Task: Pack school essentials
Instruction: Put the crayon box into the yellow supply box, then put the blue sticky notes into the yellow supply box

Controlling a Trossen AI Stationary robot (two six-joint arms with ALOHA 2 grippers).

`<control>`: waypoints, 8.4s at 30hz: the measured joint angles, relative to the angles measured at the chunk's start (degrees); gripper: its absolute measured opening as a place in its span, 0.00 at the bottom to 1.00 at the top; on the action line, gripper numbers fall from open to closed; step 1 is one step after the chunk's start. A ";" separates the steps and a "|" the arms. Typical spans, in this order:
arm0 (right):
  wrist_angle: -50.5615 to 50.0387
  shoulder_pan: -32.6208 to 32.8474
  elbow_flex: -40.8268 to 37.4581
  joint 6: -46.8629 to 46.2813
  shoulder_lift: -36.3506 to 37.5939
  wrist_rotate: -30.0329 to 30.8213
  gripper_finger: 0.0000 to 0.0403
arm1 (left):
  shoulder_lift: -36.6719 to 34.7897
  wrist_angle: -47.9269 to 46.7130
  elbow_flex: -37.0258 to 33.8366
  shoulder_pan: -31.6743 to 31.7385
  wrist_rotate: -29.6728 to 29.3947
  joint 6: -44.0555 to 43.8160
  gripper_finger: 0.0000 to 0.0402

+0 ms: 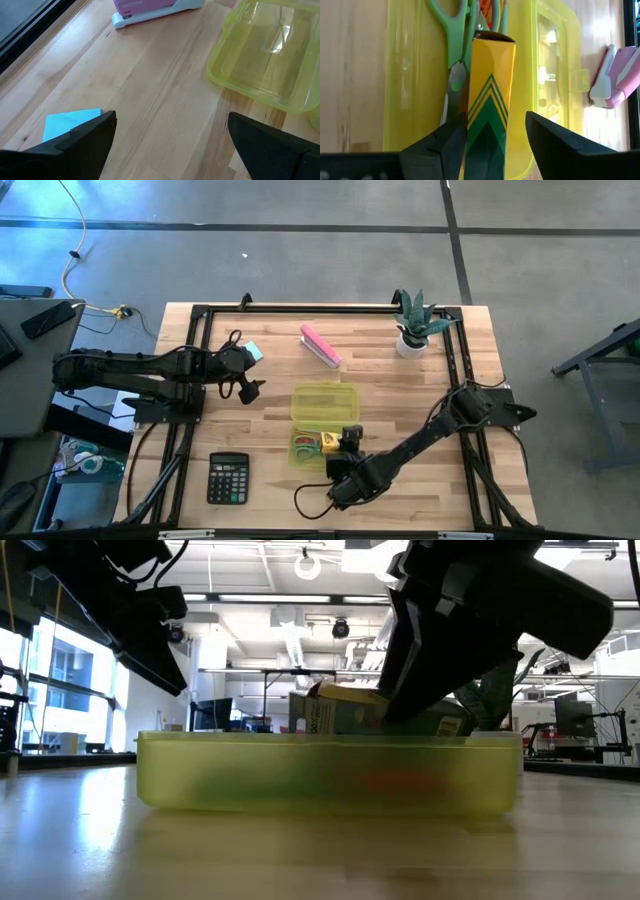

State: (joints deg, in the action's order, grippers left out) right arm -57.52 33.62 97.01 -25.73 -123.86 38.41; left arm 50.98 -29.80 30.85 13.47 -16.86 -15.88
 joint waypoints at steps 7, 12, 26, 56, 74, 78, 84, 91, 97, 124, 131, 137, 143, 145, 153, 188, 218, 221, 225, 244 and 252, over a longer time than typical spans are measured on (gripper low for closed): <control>-0.63 0.73 2.97 -2.49 0.10 -3.82 0.51 | 0.00 0.00 0.00 0.00 0.05 0.00 0.93; -1.67 1.05 5.33 -2.48 0.19 -3.84 0.51 | 0.00 0.00 0.00 0.00 0.22 -0.02 0.93; -1.06 -3.70 1.84 -4.29 0.14 -0.85 0.51 | 0.00 -0.22 0.00 0.00 0.24 -0.44 0.93; -14.20 -6.10 1.53 -3.81 3.28 13.35 0.51 | 0.00 -0.47 0.00 0.00 0.24 -0.52 0.93; -27.67 -20.87 1.51 -3.95 12.95 18.60 0.37 | 0.00 -3.53 0.00 -0.02 1.77 -0.55 0.93; -31.67 -22.70 1.49 -6.01 12.97 18.52 0.33 | 0.00 -3.89 0.00 -0.02 1.77 -0.48 0.93; -32.48 -23.14 1.49 -7.00 13.53 18.52 0.25 | 0.00 -3.89 0.00 -0.02 1.75 -0.52 0.93; -30.11 -23.14 -10.11 -10.91 21.42 19.22 0.12 | 0.00 -4.39 0.00 0.00 1.75 -0.55 0.93; -17.53 -22.54 -27.56 -14.02 35.62 14.96 0.01 | 0.00 -4.68 0.00 0.00 1.44 -0.50 0.93; 42.38 -19.95 -74.79 12.68 93.88 -1.06 0.00 | 0.00 -4.66 0.00 0.00 1.29 -3.00 0.93; 43.59 -19.95 -77.34 14.87 101.22 -4.83 0.00 | 0.00 -4.66 0.00 0.00 1.27 -3.02 0.93; 47.72 -19.95 -82.60 16.86 105.39 -10.19 0.00 | 0.00 -4.66 0.00 0.00 1.29 -3.02 0.93; 56.17 -19.99 -88.92 20.48 109.52 -14.27 0.00 | 0.00 -4.66 0.00 0.00 1.29 -3.02 0.93; 57.96 -20.11 -90.81 21.81 111.07 -15.15 0.00 | 0.00 -4.66 0.00 0.00 1.29 -3.02 0.93; 59.71 -20.13 -94.57 24.69 117.41 -16.43 0.00 | 0.00 -4.66 0.00 0.00 1.29 -3.02 0.93; 60.00 -20.13 -96.13 24.28 119.07 -20.63 0.00 | 0.00 -3.13 -0.02 1.92 -5.31 -7.98 0.93; 59.98 -20.13 -96.13 24.26 119.07 -20.62 0.00 | 6.23 -3.55 0.83 30.52 8.92 4.69 0.93; 59.98 -20.13 -96.13 24.26 119.07 -20.63 0.00 | 10.37 -3.46 2.57 31.62 9.75 6.29 0.93; 59.98 -20.13 -96.13 24.26 119.07 -20.61 0.00 | 14.95 -3.45 4.87 32.06 12.16 8.65 0.93; 59.96 -20.13 -96.13 24.26 119.07 -20.61 0.00 | 21.81 -3.38 6.73 36.37 16.24 12.76 1.00; 59.95 -20.13 -96.13 24.26 119.07 -20.61 0.00 | 22.26 -3.37 6.54 37.20 15.75 14.60 1.00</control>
State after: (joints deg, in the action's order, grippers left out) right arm 2.44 13.50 0.89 -1.48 -4.80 17.80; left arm 73.25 -33.17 37.39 50.67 -1.11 -1.28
